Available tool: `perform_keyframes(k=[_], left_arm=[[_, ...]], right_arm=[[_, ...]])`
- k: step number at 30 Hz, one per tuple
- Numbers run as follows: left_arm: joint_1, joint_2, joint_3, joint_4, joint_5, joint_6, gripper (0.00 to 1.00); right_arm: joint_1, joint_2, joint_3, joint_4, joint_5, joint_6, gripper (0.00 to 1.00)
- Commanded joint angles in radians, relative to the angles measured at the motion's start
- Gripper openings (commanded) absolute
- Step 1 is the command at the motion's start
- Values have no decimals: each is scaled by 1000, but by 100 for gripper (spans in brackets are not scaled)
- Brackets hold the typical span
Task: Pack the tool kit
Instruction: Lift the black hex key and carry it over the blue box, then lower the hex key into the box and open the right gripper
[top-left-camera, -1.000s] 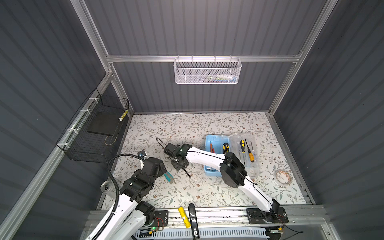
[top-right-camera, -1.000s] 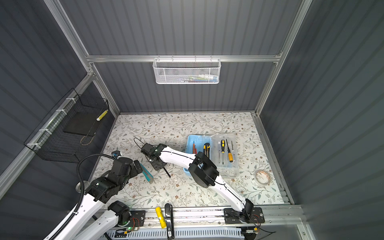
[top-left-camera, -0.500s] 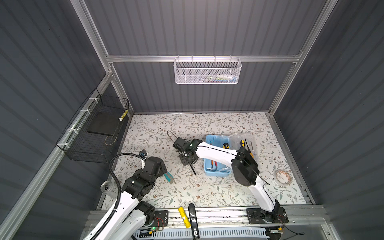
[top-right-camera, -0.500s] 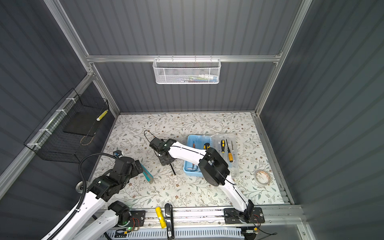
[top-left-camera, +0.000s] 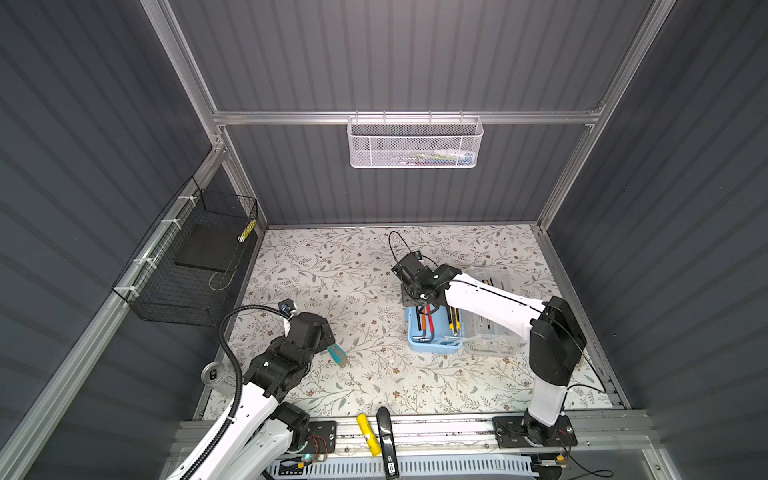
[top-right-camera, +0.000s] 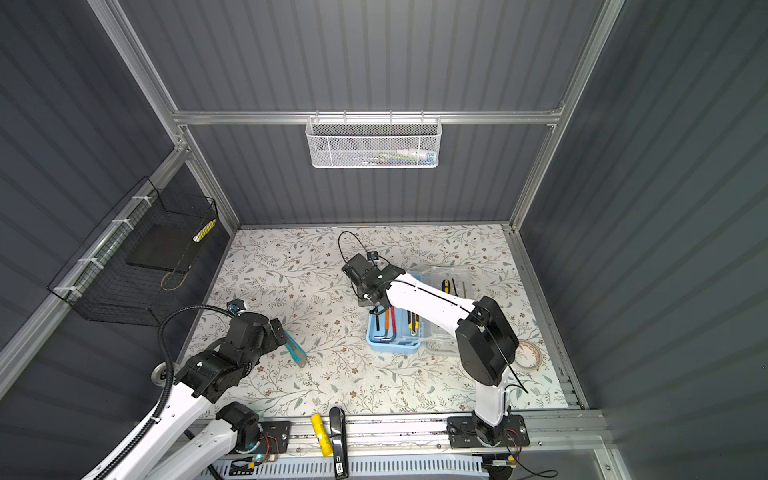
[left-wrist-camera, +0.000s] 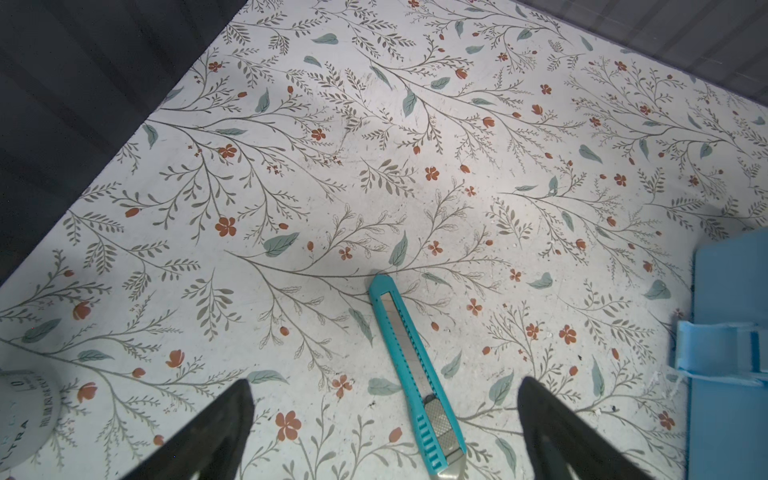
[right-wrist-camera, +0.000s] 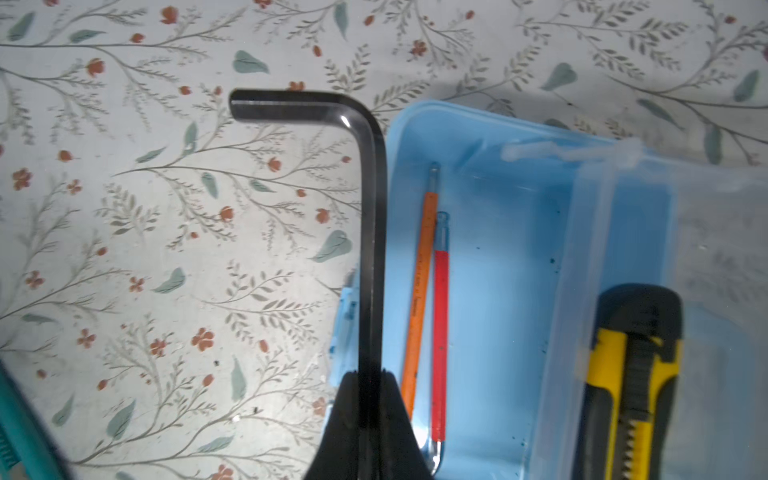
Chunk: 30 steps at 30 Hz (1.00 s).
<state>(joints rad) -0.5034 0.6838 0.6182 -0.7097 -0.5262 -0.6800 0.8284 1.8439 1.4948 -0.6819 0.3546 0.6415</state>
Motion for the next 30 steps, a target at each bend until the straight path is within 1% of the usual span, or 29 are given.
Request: perform_keyframes(k=[1,11,21,28,29,30], left_arm=[[0,2,-3,13,10,21,99],[-1,2,-3,13,12,22,99],[-1,3,-2,7,13,19,99],[-1,3,-2,9,9,20,99],[-1,5,-3,9,9,19,100],[-1,6,-1,9,9,19,99]], right_arm=[[-17,-26,-44,-10,64,55,0],[-47,60,-52,-5,48,76,0],[-69,166,-19,27,10,52,0],[-87,195,-24,37,-21,47,0],[-87,197,-23,36,-23,46,5],[-87,197,-21,31,-23,45,12]])
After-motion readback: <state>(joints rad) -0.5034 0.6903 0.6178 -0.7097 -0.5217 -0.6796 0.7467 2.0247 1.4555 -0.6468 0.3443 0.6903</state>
